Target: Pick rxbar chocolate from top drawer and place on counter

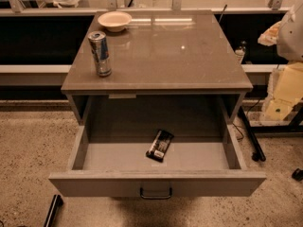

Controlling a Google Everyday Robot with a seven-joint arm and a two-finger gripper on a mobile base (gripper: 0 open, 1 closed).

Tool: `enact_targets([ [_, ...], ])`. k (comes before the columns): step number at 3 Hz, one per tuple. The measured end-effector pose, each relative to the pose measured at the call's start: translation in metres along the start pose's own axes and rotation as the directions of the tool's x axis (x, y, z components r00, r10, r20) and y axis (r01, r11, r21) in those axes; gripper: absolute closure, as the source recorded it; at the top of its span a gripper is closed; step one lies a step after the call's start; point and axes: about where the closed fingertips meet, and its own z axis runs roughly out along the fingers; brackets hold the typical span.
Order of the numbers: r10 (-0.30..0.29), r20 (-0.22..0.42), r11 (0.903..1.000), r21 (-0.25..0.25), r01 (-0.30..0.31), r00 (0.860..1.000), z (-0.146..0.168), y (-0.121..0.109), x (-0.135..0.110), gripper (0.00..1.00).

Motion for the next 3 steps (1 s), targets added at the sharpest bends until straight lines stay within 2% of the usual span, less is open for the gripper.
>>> enact_targets([
  [1,0.0,0.0,1.0,0.0,0.0,1.0,0.0,0.0,0.0,0.0],
  [2,-0.082,-0.03,0.9954,0.047,0.084,0.996,0.026,-0.012,0.001,0.0],
  [3,-0.242,0.0,0.9687,0.058,0.241,0.97,0.095,-0.025,0.002,0.0],
])
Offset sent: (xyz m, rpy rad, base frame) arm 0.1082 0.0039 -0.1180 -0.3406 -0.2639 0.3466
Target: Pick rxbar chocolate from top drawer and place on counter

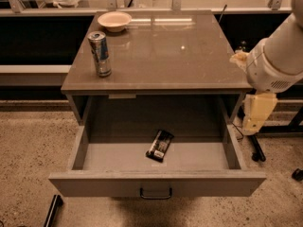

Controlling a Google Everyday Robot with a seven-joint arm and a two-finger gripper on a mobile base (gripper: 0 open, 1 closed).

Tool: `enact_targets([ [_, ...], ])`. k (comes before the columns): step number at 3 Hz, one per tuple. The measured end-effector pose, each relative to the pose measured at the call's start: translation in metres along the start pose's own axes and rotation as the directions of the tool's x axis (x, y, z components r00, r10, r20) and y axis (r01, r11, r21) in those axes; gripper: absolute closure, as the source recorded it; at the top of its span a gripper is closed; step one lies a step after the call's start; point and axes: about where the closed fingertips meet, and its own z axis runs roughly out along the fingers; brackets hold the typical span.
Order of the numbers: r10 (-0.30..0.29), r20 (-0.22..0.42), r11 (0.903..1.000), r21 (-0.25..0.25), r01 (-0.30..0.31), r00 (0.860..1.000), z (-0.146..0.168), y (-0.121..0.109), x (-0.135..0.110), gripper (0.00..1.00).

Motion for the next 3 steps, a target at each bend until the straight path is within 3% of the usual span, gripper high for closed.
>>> enact_targets([
  [1,-0.087,0.016,0.9937,0.073,0.085,0.996,0.005,-0.02,-0.005,0.0],
  [2,-0.22,-0.01,0.9753,0.011,0.22,0.975,0.025,-0.016,-0.021,0.0],
  [3,-0.489,-0.02,0.869,-0.095,0.486,0.872,0.056,-0.005,-0.047,0.0],
])
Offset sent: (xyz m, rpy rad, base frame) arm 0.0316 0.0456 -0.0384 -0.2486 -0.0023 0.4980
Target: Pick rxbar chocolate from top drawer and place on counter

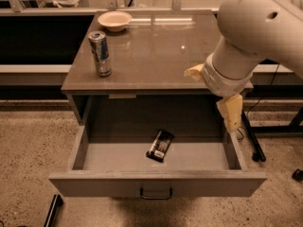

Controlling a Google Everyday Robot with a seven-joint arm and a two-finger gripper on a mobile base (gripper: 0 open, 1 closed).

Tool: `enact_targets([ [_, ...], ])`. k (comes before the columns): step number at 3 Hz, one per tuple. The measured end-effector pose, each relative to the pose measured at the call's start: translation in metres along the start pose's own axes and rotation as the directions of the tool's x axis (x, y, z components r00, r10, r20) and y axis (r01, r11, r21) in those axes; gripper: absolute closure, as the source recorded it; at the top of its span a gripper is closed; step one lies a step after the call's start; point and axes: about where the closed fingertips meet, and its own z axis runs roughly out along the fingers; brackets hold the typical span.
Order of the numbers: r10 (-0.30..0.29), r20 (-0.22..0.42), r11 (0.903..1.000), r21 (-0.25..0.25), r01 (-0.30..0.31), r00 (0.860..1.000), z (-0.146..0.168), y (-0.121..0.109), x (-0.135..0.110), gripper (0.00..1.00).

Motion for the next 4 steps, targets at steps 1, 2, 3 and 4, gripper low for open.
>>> enact_targets([
  [1,-0.142,0.058,0.9897,-0.008,0.143,0.988,0.017,-0.008,0.003,0.0],
  [2,-0.166,0.072,0.9861,0.004,0.166,0.983,0.015,-0.011,0.0,0.0],
  [3,-0.148,0.168,0.9887,0.049,0.142,0.975,0.025,-0.013,0.008,0.0],
  [4,-0.28,0.434,0.9531,0.232,0.195,0.856,0.026,-0.027,-0.022,0.0],
])
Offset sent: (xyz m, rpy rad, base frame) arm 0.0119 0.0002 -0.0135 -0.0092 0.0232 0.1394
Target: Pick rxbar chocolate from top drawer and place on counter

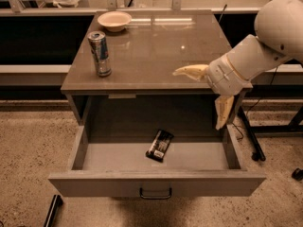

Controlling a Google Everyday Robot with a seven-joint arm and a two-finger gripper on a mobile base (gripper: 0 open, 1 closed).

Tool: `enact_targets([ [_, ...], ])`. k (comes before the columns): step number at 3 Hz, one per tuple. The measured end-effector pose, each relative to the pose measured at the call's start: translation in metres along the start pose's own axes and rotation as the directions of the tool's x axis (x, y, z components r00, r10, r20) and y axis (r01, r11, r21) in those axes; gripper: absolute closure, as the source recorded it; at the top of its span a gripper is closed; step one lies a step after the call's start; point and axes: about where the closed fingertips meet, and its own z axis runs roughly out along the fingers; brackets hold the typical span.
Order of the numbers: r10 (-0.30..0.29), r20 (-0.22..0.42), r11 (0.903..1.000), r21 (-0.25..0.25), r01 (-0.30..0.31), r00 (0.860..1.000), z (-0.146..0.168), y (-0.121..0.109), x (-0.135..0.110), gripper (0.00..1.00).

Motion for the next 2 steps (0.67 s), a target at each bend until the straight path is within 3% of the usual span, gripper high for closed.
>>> enact_targets([
  [1,-0.022,0.002,0.9998,0.003,0.022,1.0,0.0018,-0.0036,-0.0042,0.0],
  [2,-0.059,-0.026,0.9978,-0.03,0.059,0.998,0.0088,-0.0087,-0.0097,0.0],
])
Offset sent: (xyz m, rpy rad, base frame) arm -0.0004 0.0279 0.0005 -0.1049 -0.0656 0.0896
